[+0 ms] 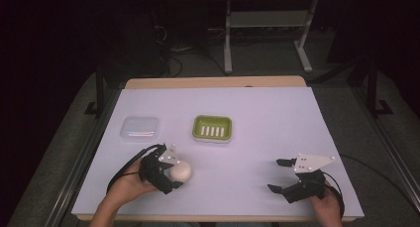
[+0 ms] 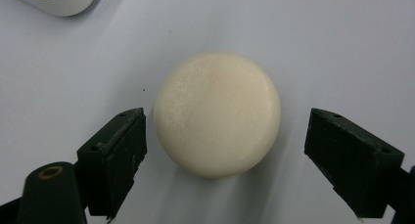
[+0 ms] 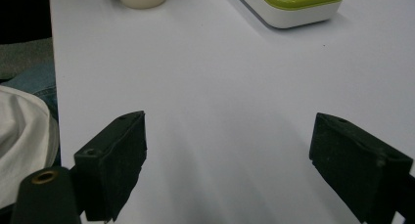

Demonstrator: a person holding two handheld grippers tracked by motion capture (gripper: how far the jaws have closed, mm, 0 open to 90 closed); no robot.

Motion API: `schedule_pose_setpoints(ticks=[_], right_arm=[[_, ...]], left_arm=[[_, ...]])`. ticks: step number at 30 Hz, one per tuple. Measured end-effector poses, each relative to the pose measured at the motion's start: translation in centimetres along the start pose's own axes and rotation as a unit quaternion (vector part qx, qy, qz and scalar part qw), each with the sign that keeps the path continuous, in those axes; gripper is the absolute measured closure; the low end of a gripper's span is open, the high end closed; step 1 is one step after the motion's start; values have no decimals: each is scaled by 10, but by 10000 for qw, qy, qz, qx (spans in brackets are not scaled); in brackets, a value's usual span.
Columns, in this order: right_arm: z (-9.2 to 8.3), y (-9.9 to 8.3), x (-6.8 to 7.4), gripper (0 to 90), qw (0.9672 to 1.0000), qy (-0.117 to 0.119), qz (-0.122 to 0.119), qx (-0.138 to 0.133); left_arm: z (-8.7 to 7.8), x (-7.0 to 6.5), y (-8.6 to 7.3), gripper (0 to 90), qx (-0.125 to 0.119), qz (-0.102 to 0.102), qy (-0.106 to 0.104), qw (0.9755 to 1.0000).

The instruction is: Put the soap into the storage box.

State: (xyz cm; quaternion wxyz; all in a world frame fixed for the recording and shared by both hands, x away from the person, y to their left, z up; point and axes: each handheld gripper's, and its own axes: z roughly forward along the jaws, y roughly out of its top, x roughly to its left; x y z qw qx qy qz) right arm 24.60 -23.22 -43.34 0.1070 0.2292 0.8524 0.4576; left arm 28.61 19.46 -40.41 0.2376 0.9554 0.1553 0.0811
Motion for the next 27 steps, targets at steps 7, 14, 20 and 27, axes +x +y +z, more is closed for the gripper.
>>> schedule_pose_setpoints(ticks=[7,14,20,27], right_arm=[[0,0,0,131,10000,16,-1,-5],[0,0,0,131,10000,23,2,-3],[1,0,0,130,10000,27,1,1],[1,0,0,131,10000,32,-6,5]], left_arm=[[5,2,2,155,22,-27,-48,10000],[13,4,5,155,153,-47,-120,9998],[18,6,5,155,233,-115,-178,9995],[23,11,6,160,314,-195,-246,9990]])
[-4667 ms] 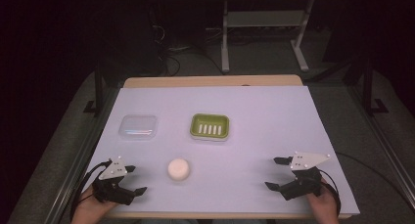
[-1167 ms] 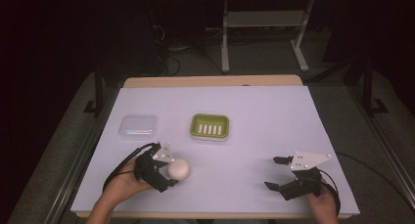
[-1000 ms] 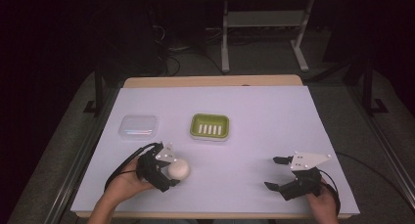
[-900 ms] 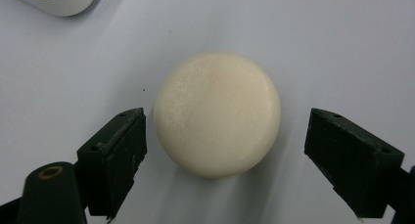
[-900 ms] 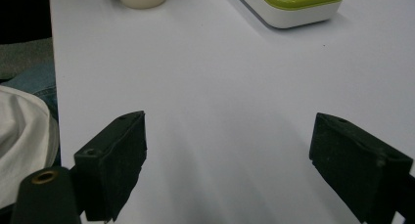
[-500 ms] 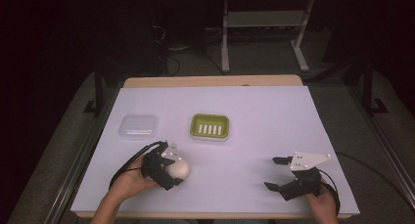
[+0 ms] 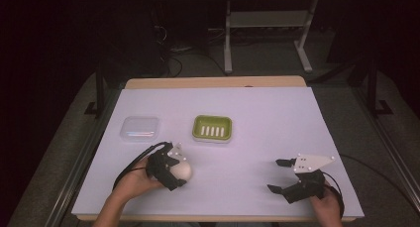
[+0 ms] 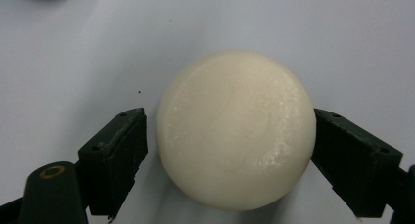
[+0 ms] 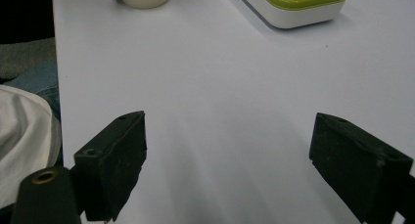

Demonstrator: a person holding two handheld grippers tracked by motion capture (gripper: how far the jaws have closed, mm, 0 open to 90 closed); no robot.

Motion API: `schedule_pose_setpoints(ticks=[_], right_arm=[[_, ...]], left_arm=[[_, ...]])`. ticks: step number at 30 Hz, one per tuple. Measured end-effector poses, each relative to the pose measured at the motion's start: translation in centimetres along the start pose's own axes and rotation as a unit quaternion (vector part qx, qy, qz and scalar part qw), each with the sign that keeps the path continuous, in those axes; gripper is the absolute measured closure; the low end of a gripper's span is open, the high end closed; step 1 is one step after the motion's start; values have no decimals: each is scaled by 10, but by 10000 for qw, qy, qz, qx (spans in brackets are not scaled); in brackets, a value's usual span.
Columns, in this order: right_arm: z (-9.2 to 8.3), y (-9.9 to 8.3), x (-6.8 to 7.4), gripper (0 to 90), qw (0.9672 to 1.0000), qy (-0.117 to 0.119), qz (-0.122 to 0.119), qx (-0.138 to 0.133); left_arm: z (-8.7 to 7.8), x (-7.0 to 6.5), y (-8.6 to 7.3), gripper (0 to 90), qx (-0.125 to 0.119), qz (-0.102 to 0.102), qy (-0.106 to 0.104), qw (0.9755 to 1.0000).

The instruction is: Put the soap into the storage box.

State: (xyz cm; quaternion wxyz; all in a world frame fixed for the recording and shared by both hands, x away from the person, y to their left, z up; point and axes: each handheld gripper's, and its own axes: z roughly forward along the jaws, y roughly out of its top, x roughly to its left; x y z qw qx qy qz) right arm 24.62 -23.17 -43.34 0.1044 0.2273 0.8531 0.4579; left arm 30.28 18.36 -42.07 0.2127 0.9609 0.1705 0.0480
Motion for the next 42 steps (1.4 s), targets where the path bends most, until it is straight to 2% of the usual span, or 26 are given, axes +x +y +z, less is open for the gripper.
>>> schedule_pose_setpoints(ticks=[17,24,34,42], right_arm=[[0,0,0,131,10000,5,2,-11],[0,0,0,131,10000,5,-1,-8],[0,1,1,131,10000,7,-22,-18],[-1,1,1,131,10000,11,-26,-32]], left_arm=[[7,1,2,209,40,-47,-102,9999],[6,1,3,240,81,-2,-149,9999],[6,4,3,247,70,-151,-219,9996],[6,5,2,248,53,-205,-130,9997]])
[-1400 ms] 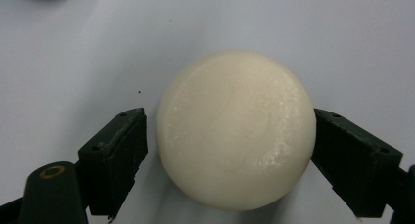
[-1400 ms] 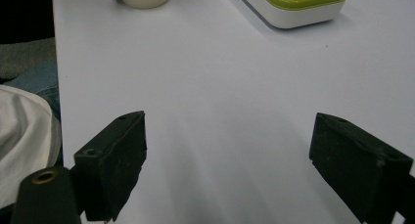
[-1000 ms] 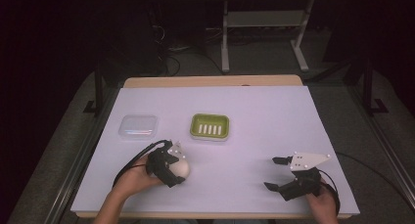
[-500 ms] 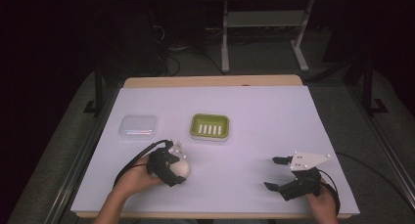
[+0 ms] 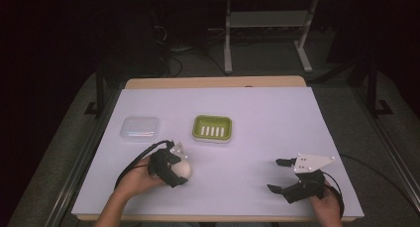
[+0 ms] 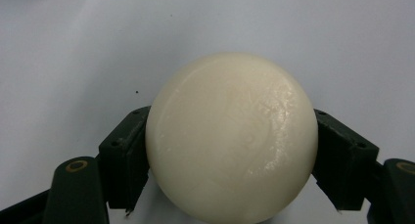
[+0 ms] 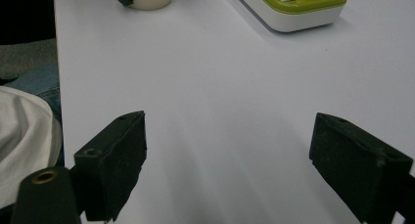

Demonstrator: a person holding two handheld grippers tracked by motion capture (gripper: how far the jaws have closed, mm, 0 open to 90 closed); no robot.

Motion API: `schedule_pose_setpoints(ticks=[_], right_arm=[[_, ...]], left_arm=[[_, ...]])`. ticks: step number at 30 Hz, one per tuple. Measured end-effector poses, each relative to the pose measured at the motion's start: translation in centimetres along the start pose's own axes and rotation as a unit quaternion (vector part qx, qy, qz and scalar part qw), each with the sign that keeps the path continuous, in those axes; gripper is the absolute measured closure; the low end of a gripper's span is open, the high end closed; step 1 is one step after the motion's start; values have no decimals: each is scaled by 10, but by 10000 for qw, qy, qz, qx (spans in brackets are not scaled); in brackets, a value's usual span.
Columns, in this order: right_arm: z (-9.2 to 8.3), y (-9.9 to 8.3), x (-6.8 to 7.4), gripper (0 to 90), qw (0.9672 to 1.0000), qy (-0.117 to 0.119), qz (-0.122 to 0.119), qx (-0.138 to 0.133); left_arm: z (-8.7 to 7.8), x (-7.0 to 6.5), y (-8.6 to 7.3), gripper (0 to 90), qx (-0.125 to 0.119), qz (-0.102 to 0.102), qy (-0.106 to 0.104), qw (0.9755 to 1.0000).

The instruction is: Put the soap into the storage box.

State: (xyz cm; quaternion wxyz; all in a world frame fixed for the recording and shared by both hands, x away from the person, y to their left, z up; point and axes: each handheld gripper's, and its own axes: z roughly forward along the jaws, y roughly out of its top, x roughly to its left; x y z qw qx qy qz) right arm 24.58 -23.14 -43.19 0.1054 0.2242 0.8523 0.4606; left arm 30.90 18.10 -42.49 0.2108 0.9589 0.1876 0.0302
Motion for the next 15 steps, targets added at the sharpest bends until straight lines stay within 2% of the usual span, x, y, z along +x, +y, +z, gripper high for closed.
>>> schedule_pose_setpoints(ticks=[11,15], right_arm=[[0,0,-1,131,10000,-10,27,-30],[0,0,-2,131,10000,-3,22,-44]], left_arm=[[-5,5,2,249,-119,-43,-42,9999],[-7,6,3,249,-80,-78,-35,9999]])
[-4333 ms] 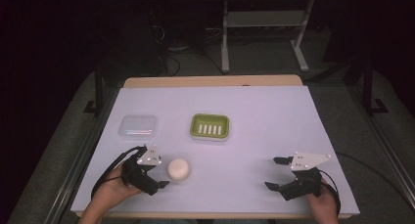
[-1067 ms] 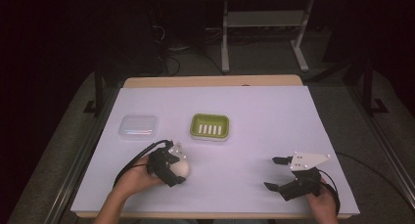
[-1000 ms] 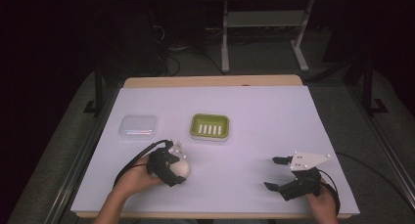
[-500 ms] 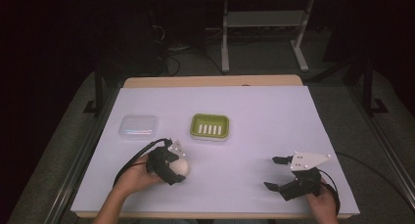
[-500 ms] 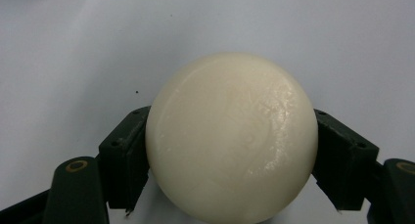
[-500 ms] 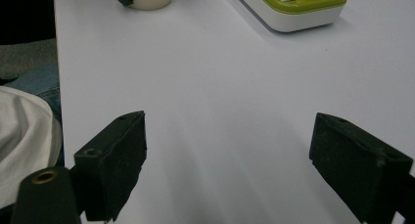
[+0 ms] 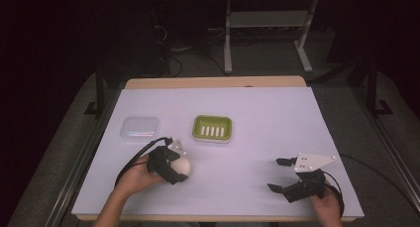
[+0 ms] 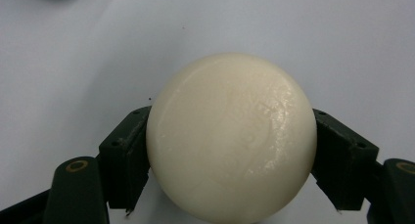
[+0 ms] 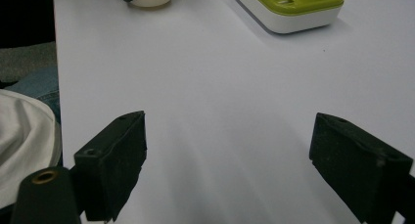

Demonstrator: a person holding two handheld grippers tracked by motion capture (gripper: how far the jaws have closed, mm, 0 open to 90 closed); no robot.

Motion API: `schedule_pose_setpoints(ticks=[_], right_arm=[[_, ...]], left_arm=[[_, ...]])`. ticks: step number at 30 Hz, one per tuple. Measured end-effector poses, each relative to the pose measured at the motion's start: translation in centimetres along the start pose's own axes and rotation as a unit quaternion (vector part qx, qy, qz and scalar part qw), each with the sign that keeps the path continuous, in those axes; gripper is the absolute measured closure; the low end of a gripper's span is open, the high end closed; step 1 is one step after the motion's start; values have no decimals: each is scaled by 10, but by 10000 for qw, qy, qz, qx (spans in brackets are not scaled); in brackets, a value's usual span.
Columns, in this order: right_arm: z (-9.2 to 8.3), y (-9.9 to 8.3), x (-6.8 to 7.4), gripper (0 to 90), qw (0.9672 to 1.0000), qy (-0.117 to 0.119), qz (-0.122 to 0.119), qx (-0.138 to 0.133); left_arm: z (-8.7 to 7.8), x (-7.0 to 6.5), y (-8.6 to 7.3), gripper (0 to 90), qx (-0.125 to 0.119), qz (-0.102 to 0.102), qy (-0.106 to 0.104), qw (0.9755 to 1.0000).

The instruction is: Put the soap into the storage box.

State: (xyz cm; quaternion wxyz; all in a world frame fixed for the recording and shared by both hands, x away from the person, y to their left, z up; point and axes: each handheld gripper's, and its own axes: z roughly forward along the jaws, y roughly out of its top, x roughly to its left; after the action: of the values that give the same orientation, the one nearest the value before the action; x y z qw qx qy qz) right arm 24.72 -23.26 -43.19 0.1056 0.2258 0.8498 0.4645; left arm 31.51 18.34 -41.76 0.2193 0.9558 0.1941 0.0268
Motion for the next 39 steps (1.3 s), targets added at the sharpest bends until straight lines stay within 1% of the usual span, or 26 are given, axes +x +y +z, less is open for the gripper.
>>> schedule_pose_setpoints(ticks=[2,3,4,5,11,12,18,19,23,25,27,28,32,33,36,37,39], right_arm=[[0,0,0,131,10000,7,1,-1],[1,0,-1,130,10000,13,-1,-3],[1,0,-1,131,10000,6,-6,-7],[2,0,-2,131,10000,19,-24,2],[3,0,-4,131,10000,47,7,-3],[3,0,-4,131,10000,57,19,-4],[3,1,-4,131,10000,53,-1,-14],[3,1,-4,131,10000,56,15,-11],[2,0,-4,131,10000,35,28,-27],[1,0,-4,131,10000,28,41,-48],[0,-1,-5,131,10000,25,60,-58],[0,-1,-5,131,10000,26,67,-59],[1,0,-6,131,10000,30,53,-76],[1,0,-5,131,9999,35,53,-83],[1,0,-5,131,10000,39,43,-74],[1,0,-5,131,10000,46,40,-79],[1,0,-5,131,9999,48,45,-93]], left_arm=[[0,0,1,249,-44,-25,7,10000],[-1,0,3,249,4,10,2,10000],[0,-1,3,249,-51,-38,17,10000],[-1,0,5,249,-9,10,1,10000],[-6,3,14,249,-19,36,19,10000],[-7,4,15,249,8,73,27,10000],[-10,7,20,249,-42,49,53,10000],[-11,8,22,249,-12,69,41,10000],[-13,9,25,249,-57,48,49,10000],[-15,9,27,250,-47,92,49,9999],[-15,9,29,250,-70,64,46,9999],[-16,9,30,250,-31,94,47,9999],[-18,10,34,250,-45,120,60,9999],[-18,10,35,250,-48,100,47,9999],[-19,11,37,250,-52,120,55,9999],[-18,11,38,250,-71,85,57,9999],[-19,14,39,250,-36,102,44,9999]])
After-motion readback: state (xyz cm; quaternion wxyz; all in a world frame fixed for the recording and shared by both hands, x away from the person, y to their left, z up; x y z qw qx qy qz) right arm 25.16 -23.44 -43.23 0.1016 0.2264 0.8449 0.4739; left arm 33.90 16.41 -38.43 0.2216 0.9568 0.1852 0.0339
